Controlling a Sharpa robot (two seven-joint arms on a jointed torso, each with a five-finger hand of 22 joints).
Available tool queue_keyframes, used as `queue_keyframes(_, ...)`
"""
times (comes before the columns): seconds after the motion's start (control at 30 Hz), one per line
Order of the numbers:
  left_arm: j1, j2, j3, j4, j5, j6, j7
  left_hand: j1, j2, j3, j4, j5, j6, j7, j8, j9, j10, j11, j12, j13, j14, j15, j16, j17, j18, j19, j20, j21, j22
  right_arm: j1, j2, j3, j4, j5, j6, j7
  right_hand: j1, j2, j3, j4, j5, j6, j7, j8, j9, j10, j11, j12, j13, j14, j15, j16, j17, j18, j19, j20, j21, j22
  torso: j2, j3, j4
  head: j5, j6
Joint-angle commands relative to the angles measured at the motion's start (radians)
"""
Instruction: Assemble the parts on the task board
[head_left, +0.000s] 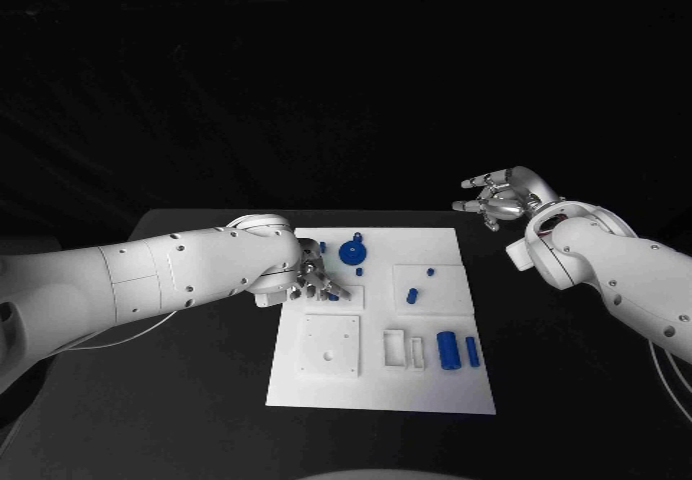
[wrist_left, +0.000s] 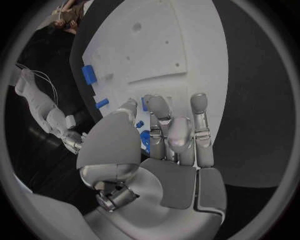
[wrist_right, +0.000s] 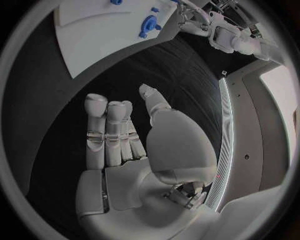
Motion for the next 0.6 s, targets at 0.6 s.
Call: queue_keyframes(0.6,0.001,-0.001,0.002,-0.008,0.038,-0.025,0.007,0.0,-0.005,-0.005,0.0,-0.002,-0.007,0.005,-0.007,-0.01,0.046,-0.003,-0.01,-0.009,-0.005,-0.007,-0.014,-0.014,-0.018,-0.005,-0.011,-0.012,0.016,-0.005,0.003,0.0,-0.004,0.004,0.008,0.011,-0.01,-0.002,-0.005,0.012,0.003,-0.011,0.001,-0.005,-0.001,-0.004,-0.001,-0.002,-0.002,-0.005,-0.003,-0.01,-0.003,0.012,0.005,0.003,-0.01,0.056,0.0,-0.0003,0.0001,0.001,0.005)
